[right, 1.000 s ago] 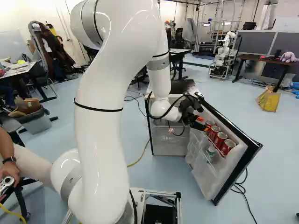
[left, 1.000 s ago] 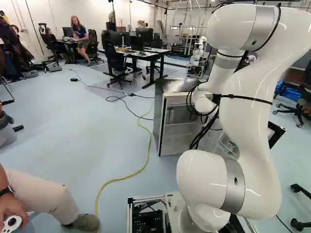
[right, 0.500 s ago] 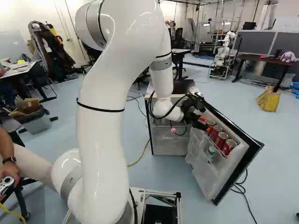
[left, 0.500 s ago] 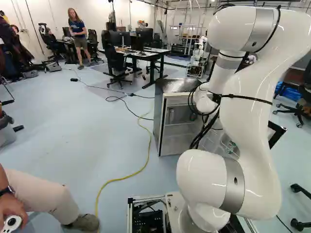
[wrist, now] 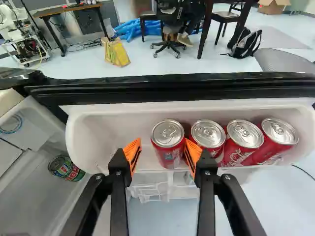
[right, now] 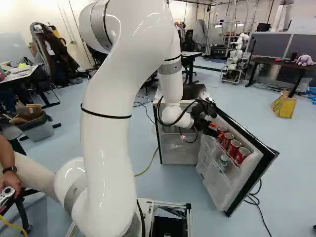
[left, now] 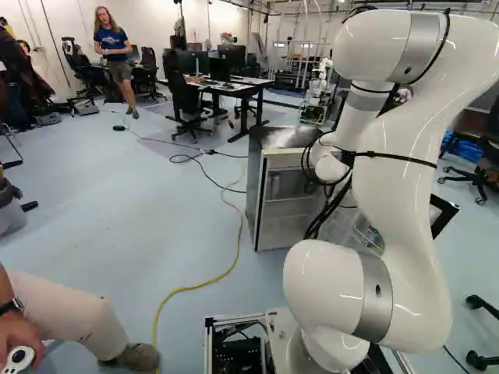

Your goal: Grab a drink from the fridge

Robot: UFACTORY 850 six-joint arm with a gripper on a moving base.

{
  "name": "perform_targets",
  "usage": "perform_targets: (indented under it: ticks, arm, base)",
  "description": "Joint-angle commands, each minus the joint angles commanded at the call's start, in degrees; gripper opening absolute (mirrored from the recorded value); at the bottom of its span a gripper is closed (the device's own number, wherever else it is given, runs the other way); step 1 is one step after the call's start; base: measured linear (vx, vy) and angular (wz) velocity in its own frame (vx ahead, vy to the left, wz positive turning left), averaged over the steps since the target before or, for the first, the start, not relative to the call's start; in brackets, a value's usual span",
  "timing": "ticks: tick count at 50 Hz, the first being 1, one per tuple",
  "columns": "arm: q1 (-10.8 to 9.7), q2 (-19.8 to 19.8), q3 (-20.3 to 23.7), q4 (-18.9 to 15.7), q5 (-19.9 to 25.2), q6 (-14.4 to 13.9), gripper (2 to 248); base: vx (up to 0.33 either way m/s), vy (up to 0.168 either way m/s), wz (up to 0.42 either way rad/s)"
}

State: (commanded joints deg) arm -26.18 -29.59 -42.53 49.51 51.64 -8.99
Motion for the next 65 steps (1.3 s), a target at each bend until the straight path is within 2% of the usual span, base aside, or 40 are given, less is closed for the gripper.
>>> perform_targets:
  ticks: [17,65]
  arm:
    - [0.08,0.07,0.10,-1.19,0.00,0.00,143]
    - [-0.20,-0.17,-0.25,-1.22,0.00,0.00,143]
  base:
    - [0.000,0.000,0.000]
    - [0.000,0.000,0.000]
